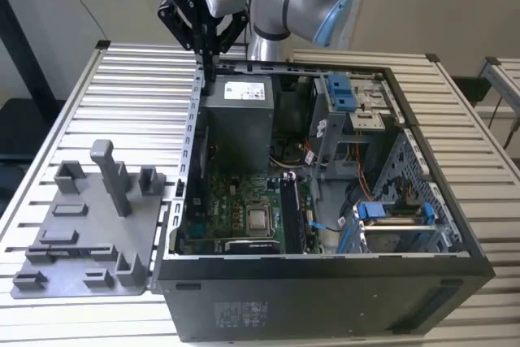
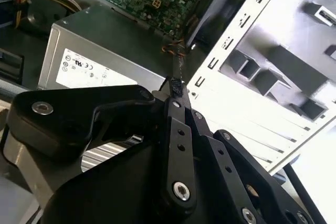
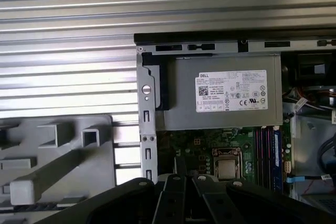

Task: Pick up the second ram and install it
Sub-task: 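Reach for the second ram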

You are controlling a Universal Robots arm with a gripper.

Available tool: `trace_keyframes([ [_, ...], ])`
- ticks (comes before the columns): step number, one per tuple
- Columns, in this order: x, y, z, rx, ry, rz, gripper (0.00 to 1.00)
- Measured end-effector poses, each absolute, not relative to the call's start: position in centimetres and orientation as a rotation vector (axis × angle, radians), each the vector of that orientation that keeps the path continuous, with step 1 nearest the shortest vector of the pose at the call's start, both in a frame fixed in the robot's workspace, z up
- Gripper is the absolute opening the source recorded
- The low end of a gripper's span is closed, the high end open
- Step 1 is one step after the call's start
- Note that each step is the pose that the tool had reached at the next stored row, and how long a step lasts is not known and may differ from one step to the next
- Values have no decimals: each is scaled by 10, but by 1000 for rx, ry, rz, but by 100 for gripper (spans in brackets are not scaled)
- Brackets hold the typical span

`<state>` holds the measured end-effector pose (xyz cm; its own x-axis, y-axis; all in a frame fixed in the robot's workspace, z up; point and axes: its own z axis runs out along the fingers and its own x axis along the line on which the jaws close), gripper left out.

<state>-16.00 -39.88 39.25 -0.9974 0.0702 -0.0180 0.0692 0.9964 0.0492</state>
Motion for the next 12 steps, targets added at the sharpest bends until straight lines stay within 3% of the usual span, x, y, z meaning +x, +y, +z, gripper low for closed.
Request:
trace_keyframes([
  [12, -178, -399, 392, 94, 3116, 76, 11],
])
